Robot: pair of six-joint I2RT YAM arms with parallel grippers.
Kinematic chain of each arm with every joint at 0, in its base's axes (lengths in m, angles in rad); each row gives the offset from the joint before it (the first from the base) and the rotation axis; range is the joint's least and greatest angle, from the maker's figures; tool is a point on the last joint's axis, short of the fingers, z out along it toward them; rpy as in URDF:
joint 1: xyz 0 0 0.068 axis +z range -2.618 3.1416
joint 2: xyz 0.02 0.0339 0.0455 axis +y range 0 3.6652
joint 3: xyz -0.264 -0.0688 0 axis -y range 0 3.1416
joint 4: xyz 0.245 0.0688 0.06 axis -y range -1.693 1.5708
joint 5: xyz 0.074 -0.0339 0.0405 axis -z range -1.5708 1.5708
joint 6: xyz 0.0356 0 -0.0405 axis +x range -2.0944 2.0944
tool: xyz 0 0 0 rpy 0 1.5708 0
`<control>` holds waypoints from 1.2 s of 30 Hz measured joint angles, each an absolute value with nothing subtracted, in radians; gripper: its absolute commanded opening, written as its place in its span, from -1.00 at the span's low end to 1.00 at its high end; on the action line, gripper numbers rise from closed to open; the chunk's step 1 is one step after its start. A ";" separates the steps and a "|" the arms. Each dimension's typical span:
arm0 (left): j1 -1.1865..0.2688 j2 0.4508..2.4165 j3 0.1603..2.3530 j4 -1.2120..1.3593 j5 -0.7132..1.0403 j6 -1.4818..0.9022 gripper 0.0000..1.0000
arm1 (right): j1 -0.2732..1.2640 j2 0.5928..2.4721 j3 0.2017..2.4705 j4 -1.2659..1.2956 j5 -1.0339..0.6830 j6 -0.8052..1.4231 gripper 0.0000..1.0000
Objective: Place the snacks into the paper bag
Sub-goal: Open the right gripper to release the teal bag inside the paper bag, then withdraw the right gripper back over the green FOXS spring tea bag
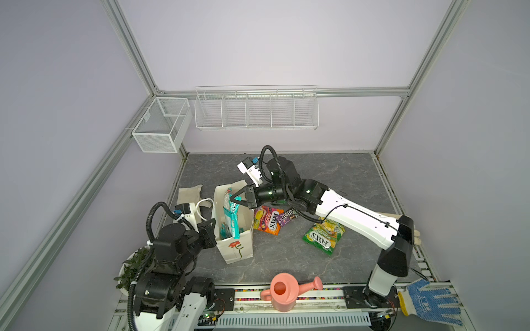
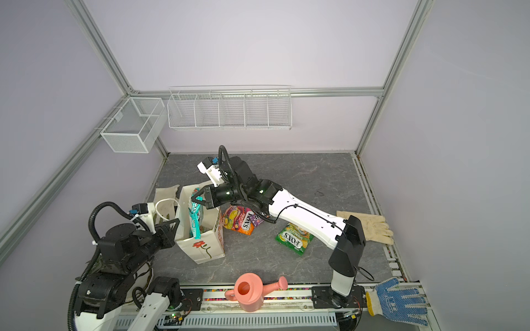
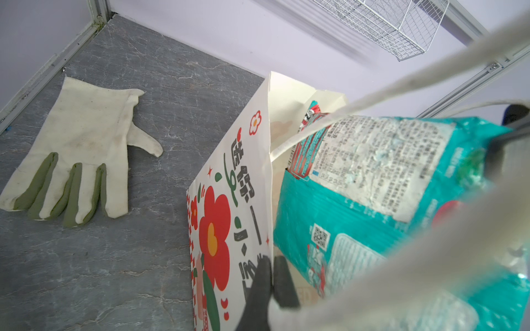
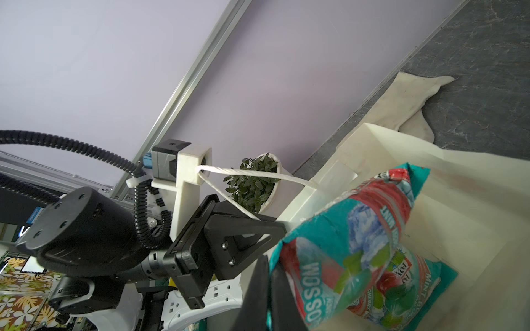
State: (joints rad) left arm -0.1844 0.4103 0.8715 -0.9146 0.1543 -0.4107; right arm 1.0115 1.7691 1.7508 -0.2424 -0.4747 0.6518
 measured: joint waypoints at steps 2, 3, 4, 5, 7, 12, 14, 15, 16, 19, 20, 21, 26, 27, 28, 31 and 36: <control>-0.184 0.410 0.871 -0.914 0.154 -0.411 -1.00 | 1.010 1.769 1.755 -0.243 -0.475 0.654 -0.71; -0.184 0.410 0.871 -0.914 0.154 -0.411 -1.00 | 1.010 1.769 1.757 -0.242 -0.474 0.660 -0.61; -0.184 0.410 0.871 -0.914 0.154 -0.411 -1.00 | 1.009 1.769 1.760 -0.242 -0.472 0.662 -0.50; -0.184 0.410 0.871 -0.914 0.154 -0.411 -1.00 | 1.008 1.769 1.765 -0.242 -0.471 0.662 -0.32; -0.184 0.410 0.871 -0.914 0.154 -0.411 -1.00 | 1.005 1.769 1.773 -0.240 -0.472 0.665 0.06; -0.185 0.413 0.871 -0.915 0.162 -0.410 -1.00 | 0.996 1.768 1.785 -0.235 -0.473 0.654 0.18; -0.186 0.422 0.871 -0.914 0.172 -0.407 -1.00 | 0.996 1.764 1.785 -0.241 -0.471 0.650 0.20; -0.186 0.428 0.871 -0.913 0.178 -0.406 -1.00 | 0.995 1.760 1.784 -0.246 -0.471 0.647 0.21; -0.186 0.434 0.871 -0.909 0.184 -0.406 -1.00 | 0.994 1.750 1.779 -0.251 -0.468 0.643 0.22; -0.186 0.445 0.874 -0.904 0.194 -0.403 -1.00 | 0.993 1.699 1.743 -0.271 -0.456 0.624 0.31; -0.186 0.449 0.879 -0.905 0.197 -0.402 -1.00 | 0.992 1.675 1.729 -0.278 -0.448 0.616 0.32; -0.186 0.455 0.887 -0.907 0.200 -0.402 -1.00 | 0.991 1.650 1.713 -0.284 -0.439 0.610 0.35; -0.186 0.517 0.933 -0.910 0.208 -0.391 -1.00 | 0.967 1.496 1.607 -0.306 -0.384 0.583 0.47; -0.186 0.529 0.938 -0.910 0.208 -0.389 -1.00 | 0.959 1.460 1.579 -0.310 -0.370 0.577 0.50; -0.186 0.545 0.945 -0.909 0.210 -0.388 -1.00 | 0.952 1.430 1.557 -0.317 -0.355 0.575 0.55; -0.186 0.575 0.953 -0.896 0.215 -0.388 -1.00 | 0.936 1.340 1.479 -0.338 -0.293 0.560 0.61; -0.186 0.594 0.953 -0.872 0.230 -0.389 -1.00 | 0.922 1.220 1.348 -0.386 -0.195 0.542 0.65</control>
State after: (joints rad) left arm -0.1864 0.5941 0.9531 -0.8719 0.2302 -0.3893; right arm 0.9218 1.2201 1.3483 -0.3862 -0.1947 0.5415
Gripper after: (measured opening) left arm 0.047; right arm 0.820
